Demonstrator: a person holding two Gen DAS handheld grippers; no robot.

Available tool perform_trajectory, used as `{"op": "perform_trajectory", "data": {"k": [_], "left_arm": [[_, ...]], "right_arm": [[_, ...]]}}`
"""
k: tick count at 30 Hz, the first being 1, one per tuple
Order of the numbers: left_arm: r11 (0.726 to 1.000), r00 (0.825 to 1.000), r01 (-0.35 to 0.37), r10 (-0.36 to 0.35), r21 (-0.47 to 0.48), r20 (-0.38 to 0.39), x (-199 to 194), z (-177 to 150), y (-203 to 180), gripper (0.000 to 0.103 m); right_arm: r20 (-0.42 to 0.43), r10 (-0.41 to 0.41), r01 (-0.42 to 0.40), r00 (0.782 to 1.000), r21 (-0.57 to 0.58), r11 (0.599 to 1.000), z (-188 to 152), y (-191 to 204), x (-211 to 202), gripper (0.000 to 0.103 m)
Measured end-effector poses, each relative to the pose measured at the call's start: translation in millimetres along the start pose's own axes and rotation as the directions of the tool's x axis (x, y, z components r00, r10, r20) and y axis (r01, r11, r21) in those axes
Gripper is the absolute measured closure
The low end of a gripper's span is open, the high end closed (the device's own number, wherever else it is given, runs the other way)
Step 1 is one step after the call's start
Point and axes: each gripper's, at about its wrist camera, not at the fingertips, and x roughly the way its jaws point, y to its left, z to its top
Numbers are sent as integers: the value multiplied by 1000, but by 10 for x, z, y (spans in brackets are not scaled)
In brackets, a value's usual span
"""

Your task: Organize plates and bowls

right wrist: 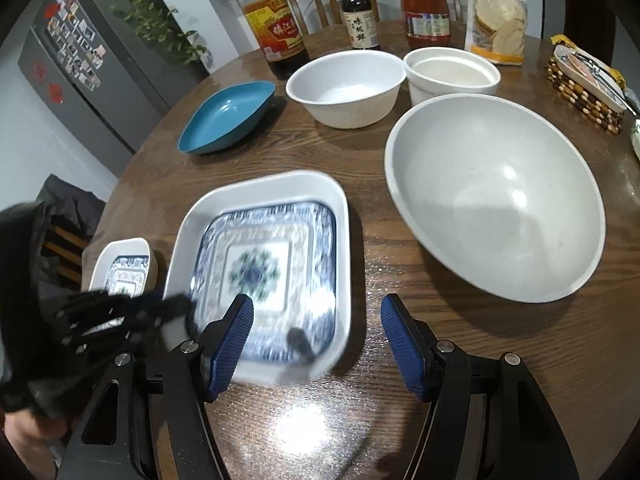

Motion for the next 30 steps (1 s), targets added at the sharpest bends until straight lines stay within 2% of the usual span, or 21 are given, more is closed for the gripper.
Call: {"op": "perform_trajectory", "data": {"k": [6, 10, 12, 14, 18, 20, 23, 30], "left_arm": [[999, 1000, 14, -14, -33, 1, -44, -156, 15, 92], [999, 1000, 14, -14, -53, 9, -50, -163, 20, 92], [999, 1000, 12, -11, -53, 12, -70, -184, 25, 92], [998, 1000, 13, -12, -57, 14, -69, -187, 18, 92], [997, 1000, 10, -8, -75, 20, -85, -201, 39, 92], [996, 1000, 3, 0, -90, 26, -89, -204, 44, 92], [993, 999, -8, 12, -120, 32, -92, -200, 57, 93], [994, 998, -22, 28, -109, 51, -129, -148, -5, 93]], "right_arm": [[-34, -38, 37, 999, -30, 999, -41, 56, 168, 36], [-27, -59, 58, 998, -54, 997, -31, 88, 191, 36], [-18, -61, 60, 998, -70, 996, -31, 102, 197, 46], [-17, -64, 62, 998, -96, 993, -32, 129, 208, 70], [-7, -83, 82, 996, -111, 990, -30, 112, 216, 78], [-6, -78, 77, 997, -103, 992, -24, 72, 212, 89], [-1, -76, 75, 997, -105, 992, -37, 62, 179, 92], [30, -87, 90, 996, -115, 989, -17, 72, 70, 92]]}}
